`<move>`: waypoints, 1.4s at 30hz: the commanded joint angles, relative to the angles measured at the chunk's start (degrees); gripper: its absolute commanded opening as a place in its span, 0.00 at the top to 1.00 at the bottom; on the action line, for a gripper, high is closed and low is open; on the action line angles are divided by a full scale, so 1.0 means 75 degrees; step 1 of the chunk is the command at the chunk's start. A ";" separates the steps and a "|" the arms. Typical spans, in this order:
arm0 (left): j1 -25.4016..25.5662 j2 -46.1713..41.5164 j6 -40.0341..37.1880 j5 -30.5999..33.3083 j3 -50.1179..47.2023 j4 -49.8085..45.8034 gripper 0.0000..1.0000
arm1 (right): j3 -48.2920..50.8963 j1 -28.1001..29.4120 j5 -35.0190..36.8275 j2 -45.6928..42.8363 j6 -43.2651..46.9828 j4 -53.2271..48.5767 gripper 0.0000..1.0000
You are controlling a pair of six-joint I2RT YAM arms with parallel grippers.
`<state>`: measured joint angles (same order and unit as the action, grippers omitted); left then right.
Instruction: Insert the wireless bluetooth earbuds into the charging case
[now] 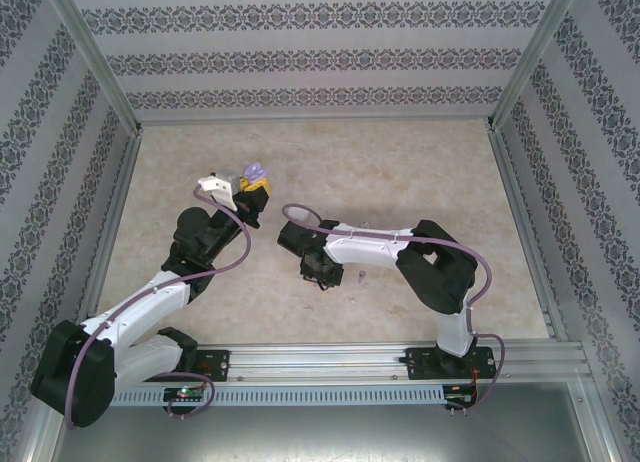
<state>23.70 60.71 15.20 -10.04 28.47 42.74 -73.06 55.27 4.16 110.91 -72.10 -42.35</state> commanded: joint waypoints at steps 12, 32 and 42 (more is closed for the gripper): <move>0.0133 0.0084 -0.0105 -0.0009 0.0103 0.0465 1.00 | 0.0266 0.0084 -0.0070 -0.0155 -0.1333 0.0452 0.66; 0.0136 0.0292 -0.0213 0.0016 -0.0010 0.0746 1.00 | 0.0200 0.0061 -0.0369 -0.0175 -0.2118 0.0303 0.70; 0.0136 0.0470 -0.0170 0.0007 -0.0019 0.0881 1.00 | 0.0115 0.0114 -0.0427 -0.0305 -0.2153 0.0270 0.71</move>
<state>23.97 63.66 14.59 -10.02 28.47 45.52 -72.14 55.35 3.25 110.17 -87.02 -41.08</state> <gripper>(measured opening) 0.202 0.294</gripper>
